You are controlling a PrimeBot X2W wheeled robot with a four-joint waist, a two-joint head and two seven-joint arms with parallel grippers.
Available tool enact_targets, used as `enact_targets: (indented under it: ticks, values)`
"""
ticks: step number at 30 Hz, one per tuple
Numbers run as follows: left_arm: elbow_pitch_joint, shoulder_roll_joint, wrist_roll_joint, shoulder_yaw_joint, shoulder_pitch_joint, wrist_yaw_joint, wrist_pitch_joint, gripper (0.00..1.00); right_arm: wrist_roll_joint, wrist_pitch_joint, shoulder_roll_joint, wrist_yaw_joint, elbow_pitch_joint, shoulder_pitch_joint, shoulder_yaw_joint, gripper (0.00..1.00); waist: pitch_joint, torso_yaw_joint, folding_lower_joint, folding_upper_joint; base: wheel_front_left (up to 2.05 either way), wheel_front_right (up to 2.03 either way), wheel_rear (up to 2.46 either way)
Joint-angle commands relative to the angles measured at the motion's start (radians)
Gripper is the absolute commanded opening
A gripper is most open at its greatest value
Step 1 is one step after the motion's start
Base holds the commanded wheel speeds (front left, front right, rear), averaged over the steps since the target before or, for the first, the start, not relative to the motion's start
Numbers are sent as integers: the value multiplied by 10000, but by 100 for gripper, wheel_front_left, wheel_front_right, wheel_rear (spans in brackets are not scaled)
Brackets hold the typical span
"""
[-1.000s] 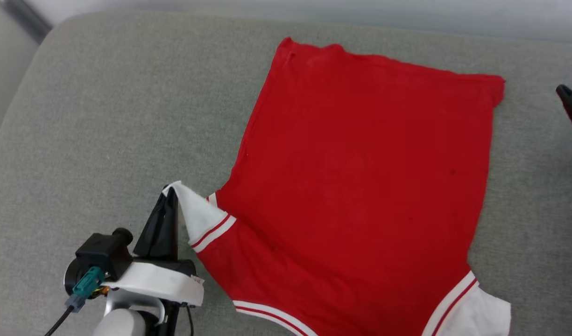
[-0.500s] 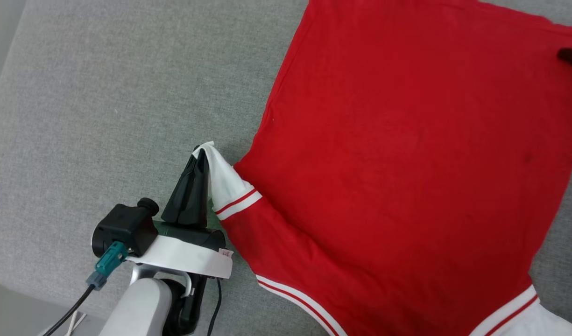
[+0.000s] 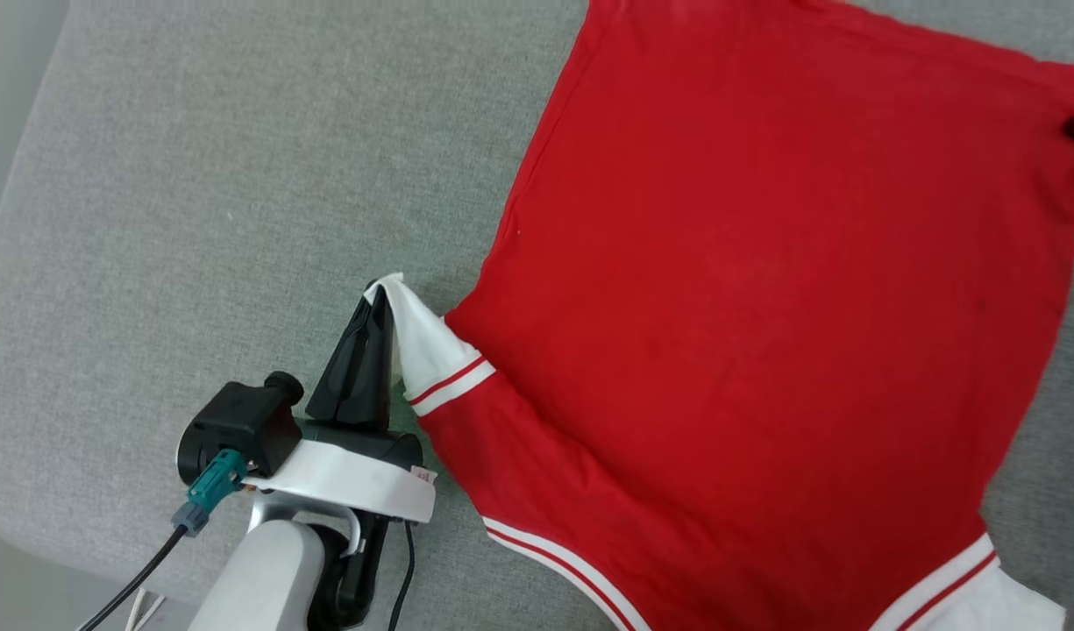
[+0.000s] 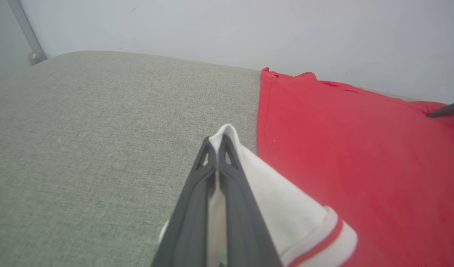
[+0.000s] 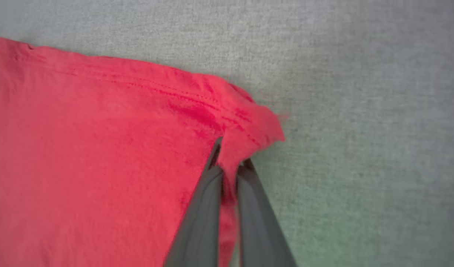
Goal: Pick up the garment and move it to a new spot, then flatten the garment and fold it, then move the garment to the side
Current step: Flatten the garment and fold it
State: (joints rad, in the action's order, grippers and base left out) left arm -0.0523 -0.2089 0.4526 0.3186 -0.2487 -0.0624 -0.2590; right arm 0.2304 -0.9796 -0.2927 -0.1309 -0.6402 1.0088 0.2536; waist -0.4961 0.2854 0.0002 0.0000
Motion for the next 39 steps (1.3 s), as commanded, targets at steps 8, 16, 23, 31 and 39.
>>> enact_targets:
  ticks: [8, 16, 23, 31, 39]
  values:
    - [-524, -472, 173, -302, 714, -195, 169, 0, 690, 336, -938, 5, 1225, -930, -1659, 0, 1743, -999, -2, 0, 0, 0, 0]
    - [-435, -1071, 444, -989, 1681, -678, 428, 0, 1955, -238, -2209, 5, 3434, -3606, -2811, 0, 2979, -2374, -2, 0, 0, 0, 0]
    - [-227, -1434, 690, -1421, 2547, -1012, 665, 0, 2869, -784, -2410, 5, 5030, -7310, -2770, 0, 3540, -3483, -2, 0, 0, 0, 0]
    - [73, -1528, 754, -1464, 3175, -1245, 927, 0, 3598, -997, -1631, 5, 5052, -10210, -2638, 0, 3714, -4087, -2, 0, 0, 0, 0]
    - [361, -1600, 621, -1276, 2979, -1316, 1133, 0, 3698, 772, -1034, 5, 5293, -10084, -2158, 100, 3539, -4155, -2, 0, 0, 0, 0]
